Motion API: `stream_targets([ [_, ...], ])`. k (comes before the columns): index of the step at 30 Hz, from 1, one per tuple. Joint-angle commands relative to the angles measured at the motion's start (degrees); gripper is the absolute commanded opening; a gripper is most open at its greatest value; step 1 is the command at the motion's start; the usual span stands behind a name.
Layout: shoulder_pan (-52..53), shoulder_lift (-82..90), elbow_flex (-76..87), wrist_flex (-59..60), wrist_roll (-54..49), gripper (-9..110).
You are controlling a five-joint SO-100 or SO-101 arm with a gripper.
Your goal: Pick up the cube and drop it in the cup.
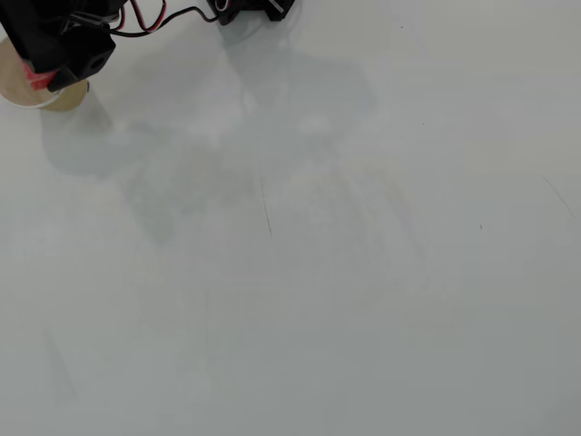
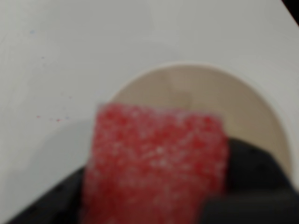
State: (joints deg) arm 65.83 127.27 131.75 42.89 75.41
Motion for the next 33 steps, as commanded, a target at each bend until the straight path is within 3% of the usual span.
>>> stream_targets([
  [1,-0.7,0.1,-8.0,-0.6,-0.7,17],
  [33,1.3,-5.2,-16.3,-3.8,-0.5,17],
])
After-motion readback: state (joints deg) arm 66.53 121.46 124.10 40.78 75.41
